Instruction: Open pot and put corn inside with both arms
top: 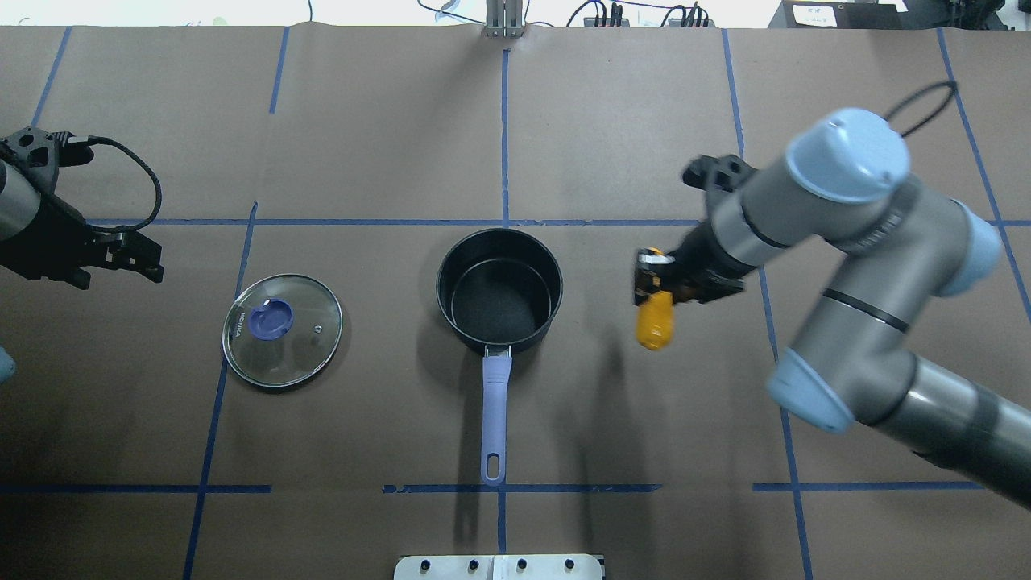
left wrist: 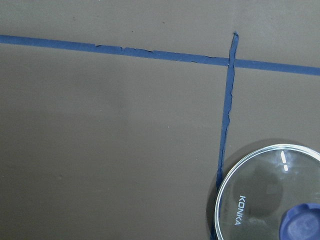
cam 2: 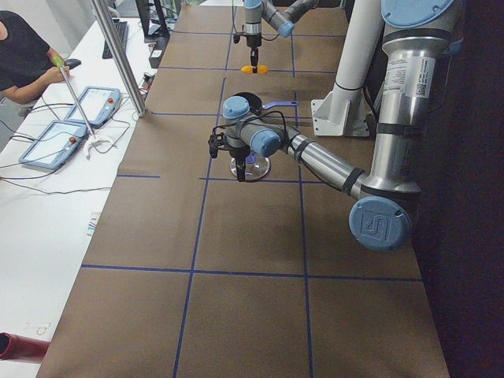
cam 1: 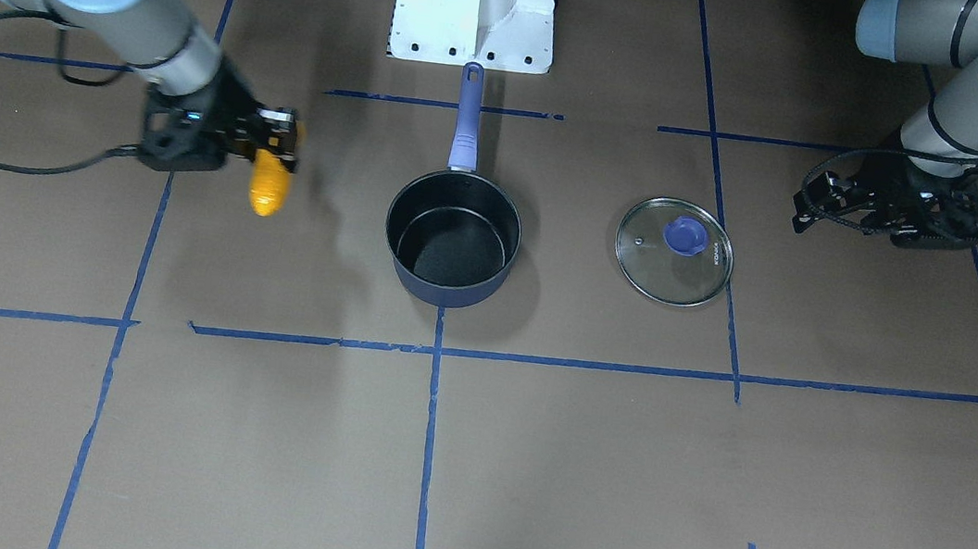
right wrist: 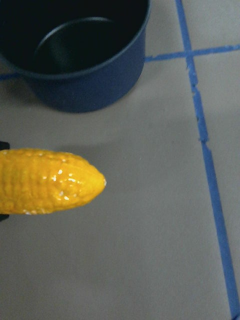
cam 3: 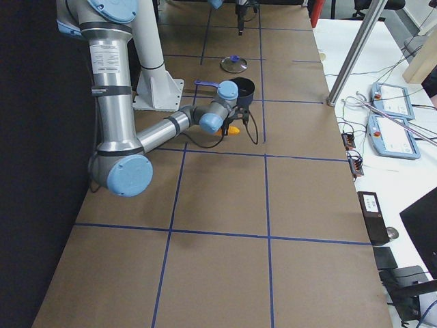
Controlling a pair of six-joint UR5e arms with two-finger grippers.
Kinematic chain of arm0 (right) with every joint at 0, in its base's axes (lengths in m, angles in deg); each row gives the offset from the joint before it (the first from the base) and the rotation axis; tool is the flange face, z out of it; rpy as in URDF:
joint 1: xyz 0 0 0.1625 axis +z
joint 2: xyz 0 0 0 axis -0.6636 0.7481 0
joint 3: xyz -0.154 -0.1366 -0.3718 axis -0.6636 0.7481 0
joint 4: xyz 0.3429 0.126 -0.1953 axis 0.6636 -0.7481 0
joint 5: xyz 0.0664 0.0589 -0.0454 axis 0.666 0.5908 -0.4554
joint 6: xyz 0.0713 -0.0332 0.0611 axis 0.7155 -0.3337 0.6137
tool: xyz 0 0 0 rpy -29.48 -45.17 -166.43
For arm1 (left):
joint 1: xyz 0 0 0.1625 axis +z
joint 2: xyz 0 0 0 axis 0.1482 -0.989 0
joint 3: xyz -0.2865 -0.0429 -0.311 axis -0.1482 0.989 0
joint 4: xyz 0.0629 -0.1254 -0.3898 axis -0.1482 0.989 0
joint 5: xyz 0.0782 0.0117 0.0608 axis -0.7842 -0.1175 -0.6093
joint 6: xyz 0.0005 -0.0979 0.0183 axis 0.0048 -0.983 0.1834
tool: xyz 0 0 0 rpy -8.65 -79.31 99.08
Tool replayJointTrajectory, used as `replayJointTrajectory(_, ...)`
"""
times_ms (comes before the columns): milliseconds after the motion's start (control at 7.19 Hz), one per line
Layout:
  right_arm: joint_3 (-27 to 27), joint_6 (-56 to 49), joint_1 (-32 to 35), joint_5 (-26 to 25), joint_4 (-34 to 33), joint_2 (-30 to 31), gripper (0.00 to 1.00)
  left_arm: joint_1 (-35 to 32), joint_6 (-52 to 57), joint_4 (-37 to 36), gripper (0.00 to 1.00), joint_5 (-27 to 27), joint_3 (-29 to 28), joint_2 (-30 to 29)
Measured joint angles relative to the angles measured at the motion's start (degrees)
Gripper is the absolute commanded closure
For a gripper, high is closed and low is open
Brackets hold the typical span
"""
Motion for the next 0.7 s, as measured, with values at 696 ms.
replayJointTrajectory(696,12.2,10.1,-5.7,-8.5,-1.7,-16.5,0.96,0.0,-0.2,0.0,0.00,0.0,0.2,0.4)
